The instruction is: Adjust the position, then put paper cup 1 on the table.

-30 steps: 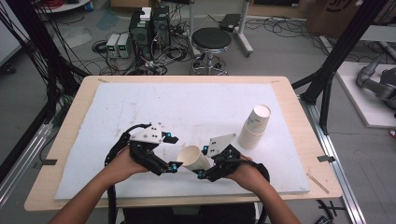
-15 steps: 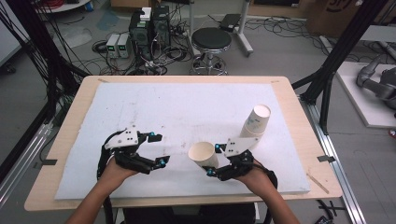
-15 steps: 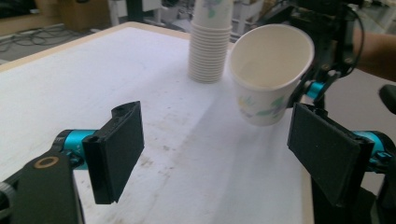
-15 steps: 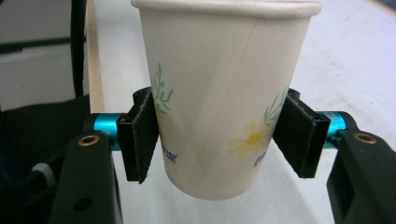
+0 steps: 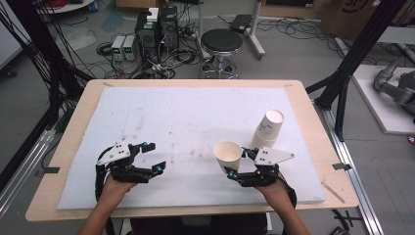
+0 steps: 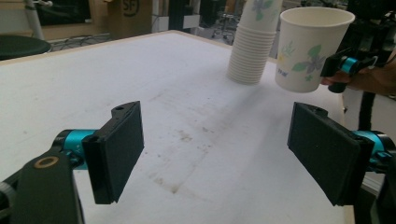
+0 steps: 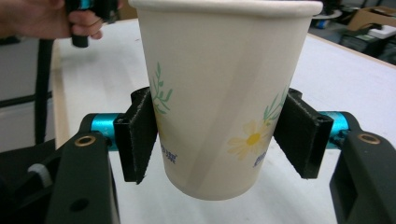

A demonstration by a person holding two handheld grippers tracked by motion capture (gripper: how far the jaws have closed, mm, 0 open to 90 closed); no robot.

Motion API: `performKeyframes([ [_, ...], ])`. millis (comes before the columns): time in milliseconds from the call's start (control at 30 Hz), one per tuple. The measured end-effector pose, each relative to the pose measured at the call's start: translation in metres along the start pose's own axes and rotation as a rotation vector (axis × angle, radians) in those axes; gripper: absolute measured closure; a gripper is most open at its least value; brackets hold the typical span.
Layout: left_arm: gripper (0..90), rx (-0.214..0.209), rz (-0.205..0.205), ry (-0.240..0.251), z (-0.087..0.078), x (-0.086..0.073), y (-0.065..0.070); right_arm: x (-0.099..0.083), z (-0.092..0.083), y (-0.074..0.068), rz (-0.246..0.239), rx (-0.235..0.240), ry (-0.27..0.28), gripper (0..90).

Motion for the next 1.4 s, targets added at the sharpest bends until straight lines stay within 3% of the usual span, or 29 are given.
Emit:
performKeyframes([
  [233, 18.6, 0.043, -0.019, 0.008, -0.005, -0.009, -0.008, -0.001, 0.0, 0.005, 0.037, -0.029, 0.036, 34.8],
  [400, 18.5, 0.066, -0.025, 0.015, -0.009, -0.011, -0.013, 0.001, 0.004, 0.005, 0.033, -0.042, 0.046, 34.8],
  [633, 18.6, 0.077, -0.029, 0.023, -0.016, -0.012, -0.014, 0.004, 0.007, 0.005, 0.042, -0.043, 0.051, 34.7],
  [1000, 18.7, 0.07, -0.023, 0.016, -0.012, -0.012, -0.013, 0.01, 0.009, 0.008, 0.036, -0.077, 0.054, 34.8],
  [1200, 18.7, 0.074, -0.031, 0.031, -0.013, -0.01, -0.016, 0.019, 0.02, 0.011, 0.035, -0.089, 0.054, 34.9],
  [1400, 18.9, 0.084, -0.023, 0.02, -0.016, -0.01, -0.017, 0.028, 0.042, 0.016, 0.038, -0.097, 0.042, 34.9],
])
Point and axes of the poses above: each handheld gripper's, and its own axes: z roughly forward along the jaws, x roughly out of its top, y roughly to its right, the point moved 3 cm from there along z, roughly forward along the jaws, and after that the axes turned 8 degrees about -y, right-handed, at the moved point
